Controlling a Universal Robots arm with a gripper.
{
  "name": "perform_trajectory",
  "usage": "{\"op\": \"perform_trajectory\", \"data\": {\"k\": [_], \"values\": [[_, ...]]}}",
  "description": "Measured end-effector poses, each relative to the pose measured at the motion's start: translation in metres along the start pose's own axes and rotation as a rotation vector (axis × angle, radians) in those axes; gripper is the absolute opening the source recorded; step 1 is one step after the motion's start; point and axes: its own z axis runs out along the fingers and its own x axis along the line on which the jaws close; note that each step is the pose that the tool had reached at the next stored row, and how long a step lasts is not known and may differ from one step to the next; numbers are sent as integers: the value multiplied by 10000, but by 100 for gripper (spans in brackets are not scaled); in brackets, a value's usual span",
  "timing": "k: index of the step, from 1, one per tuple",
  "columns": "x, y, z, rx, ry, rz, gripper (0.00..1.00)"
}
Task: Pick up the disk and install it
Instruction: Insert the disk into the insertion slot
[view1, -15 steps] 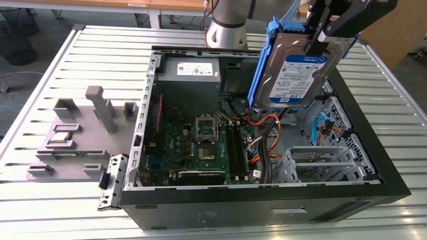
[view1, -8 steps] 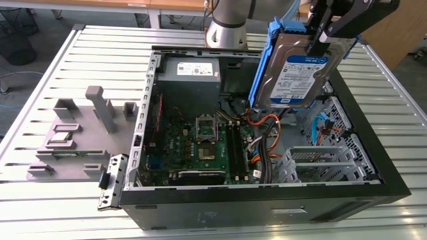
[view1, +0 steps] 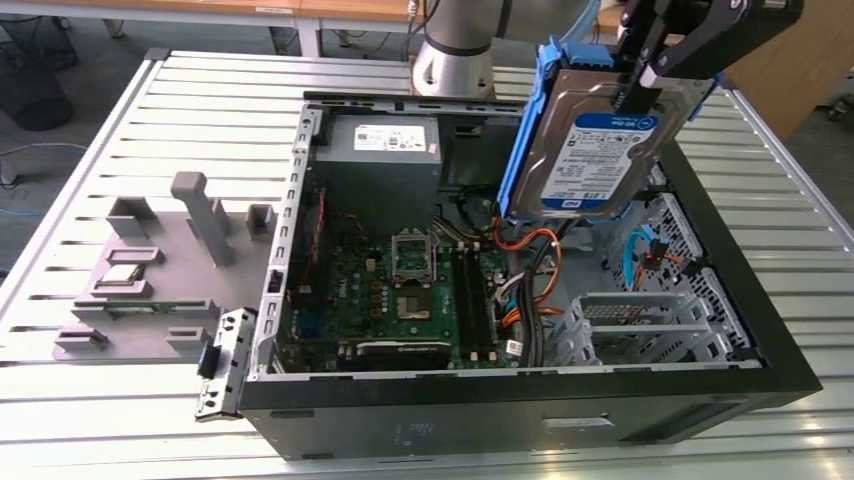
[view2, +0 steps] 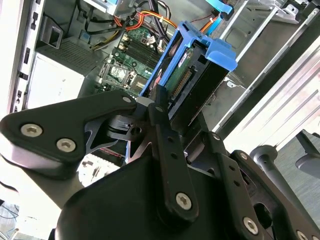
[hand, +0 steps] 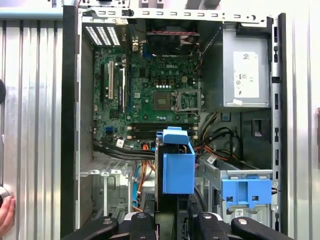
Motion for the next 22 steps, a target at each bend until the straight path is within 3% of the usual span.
{"op": "perform_trajectory", "data": {"k": [22], "values": [[63, -3, -3, 0, 0, -1, 35]]}}
